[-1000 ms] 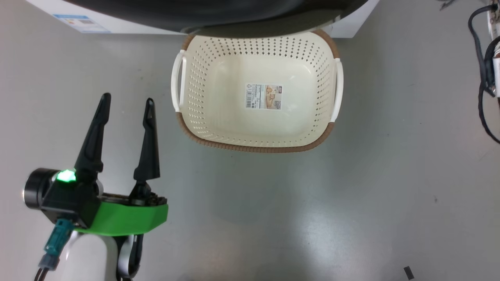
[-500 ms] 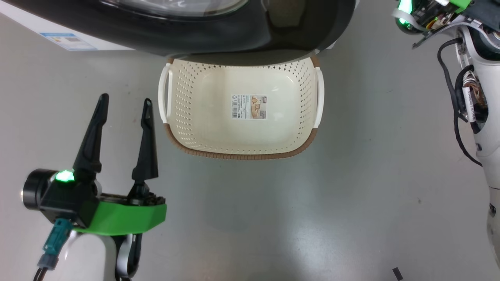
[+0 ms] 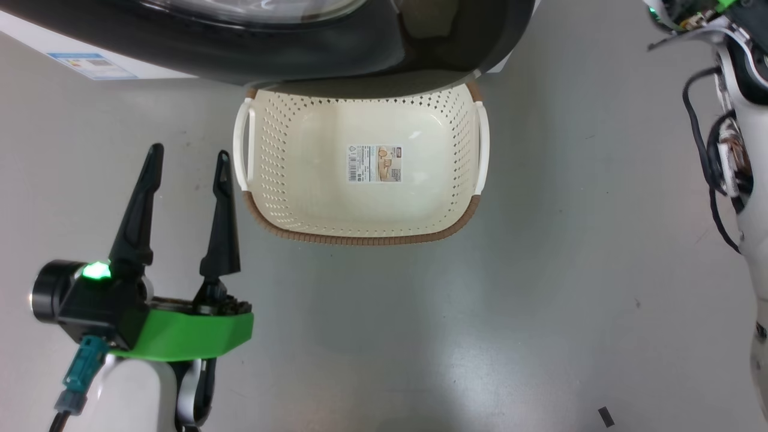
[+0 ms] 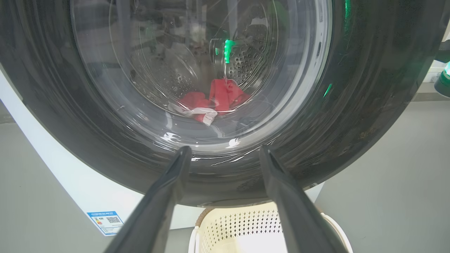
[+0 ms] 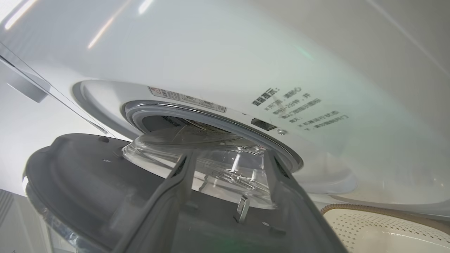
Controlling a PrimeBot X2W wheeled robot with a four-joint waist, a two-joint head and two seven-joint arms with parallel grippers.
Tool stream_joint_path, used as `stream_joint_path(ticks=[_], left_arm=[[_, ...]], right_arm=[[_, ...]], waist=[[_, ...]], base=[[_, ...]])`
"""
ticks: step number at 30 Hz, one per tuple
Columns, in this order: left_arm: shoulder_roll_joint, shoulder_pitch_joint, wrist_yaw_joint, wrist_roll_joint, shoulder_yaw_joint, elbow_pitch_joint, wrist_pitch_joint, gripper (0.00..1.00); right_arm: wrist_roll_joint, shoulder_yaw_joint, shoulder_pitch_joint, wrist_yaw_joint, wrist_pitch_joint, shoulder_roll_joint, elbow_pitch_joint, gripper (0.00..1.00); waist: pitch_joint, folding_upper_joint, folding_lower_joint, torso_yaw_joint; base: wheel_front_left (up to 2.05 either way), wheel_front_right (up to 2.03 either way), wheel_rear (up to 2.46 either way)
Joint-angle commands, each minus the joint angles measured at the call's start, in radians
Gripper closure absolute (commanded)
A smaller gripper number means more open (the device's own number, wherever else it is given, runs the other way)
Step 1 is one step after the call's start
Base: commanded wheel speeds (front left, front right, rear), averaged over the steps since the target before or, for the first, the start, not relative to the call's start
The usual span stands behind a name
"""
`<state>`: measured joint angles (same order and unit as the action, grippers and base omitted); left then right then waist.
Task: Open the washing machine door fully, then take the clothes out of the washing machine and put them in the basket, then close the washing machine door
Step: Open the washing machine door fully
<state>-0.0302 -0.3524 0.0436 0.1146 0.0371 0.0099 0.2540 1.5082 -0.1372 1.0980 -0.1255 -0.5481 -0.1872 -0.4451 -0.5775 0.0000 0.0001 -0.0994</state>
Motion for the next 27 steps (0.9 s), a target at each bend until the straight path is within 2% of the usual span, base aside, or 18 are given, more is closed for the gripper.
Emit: stream_joint_path(ticks=[1, 6, 10, 14, 16, 18, 23, 24, 27], left_arm=[[-0.02, -0.002, -0.001, -0.001, -0.032, -0.021, 0.008, 0.0], [-0.02, -0.014, 0.0, 0.004, -0.026, -0.018, 0.008, 0.0], [-0.02, -0.019, -0.001, 0.002, -0.027, -0.02, 0.008, 0.0], [-0.02, -0.017, -0.002, 0.006, -0.036, -0.023, 0.008, 0.0], [-0.02, -0.012, -0.004, 0.009, -0.04, -0.027, 0.008, 0.0], [-0.02, -0.009, -0.003, 0.008, -0.044, -0.034, 0.008, 0.0], [-0.02, -0.011, -0.002, 0.0, -0.036, -0.05, 0.008, 0.0], [-0.02, -0.011, -0.002, 0.0, -0.036, -0.05, 0.008, 0.0], [-0.02, -0.013, -0.003, 0.0, -0.033, -0.051, 0.008, 0.0]], right_arm=[[-0.035, 0.002, -0.048, -0.005, 0.056, 0.0, 0.065, 0.0], [-0.156, -0.047, -0.139, -0.005, 0.273, -0.072, 0.194, 0.0], [-0.251, -0.128, -0.218, -0.005, 0.484, -0.146, 0.251, 0.0], [-0.369, -0.242, -0.282, -0.005, 0.731, -0.227, 0.248, 0.0], [-0.456, -0.297, -0.3, -0.005, 0.792, -0.262, 0.221, 0.0], [-0.529, -0.296, -0.313, -0.005, 0.808, -0.255, 0.194, 0.0], [-0.817, -0.138, -0.401, -0.005, 0.809, -0.156, 0.245, 0.0], [-0.817, -0.138, -0.401, -0.005, 0.809, -0.156, 0.245, 0.0], [-0.939, -0.069, -0.467, -0.005, 0.81, -0.094, 0.292, 0.0]], waist=[[0.0, 0.0, 0.0, 0.0], [-0.001, 0.0, 0.0, 0.004], [0.006, 0.0, 0.0, 0.012], [0.012, 0.0, 0.0, 0.022], [0.016, 0.0, 0.0, 0.029], [0.018, 0.0, 0.0, 0.038], [0.021, 0.0, 0.0, 0.05], [0.021, 0.0, 0.0, 0.05], [0.025, 0.0, 0.0, 0.055]], base=[[0.0, 0.0, 0.0], [0.0, 0.0, 0.0], [0.0, 0.0, 0.0], [0.0, 0.0, 0.0], [0.0, 0.0, 0.0], [0.0, 0.0, 0.0], [0.0, 0.0, 0.0], [0.0, 0.0, 0.0], [0.0, 0.0, 0.0]])
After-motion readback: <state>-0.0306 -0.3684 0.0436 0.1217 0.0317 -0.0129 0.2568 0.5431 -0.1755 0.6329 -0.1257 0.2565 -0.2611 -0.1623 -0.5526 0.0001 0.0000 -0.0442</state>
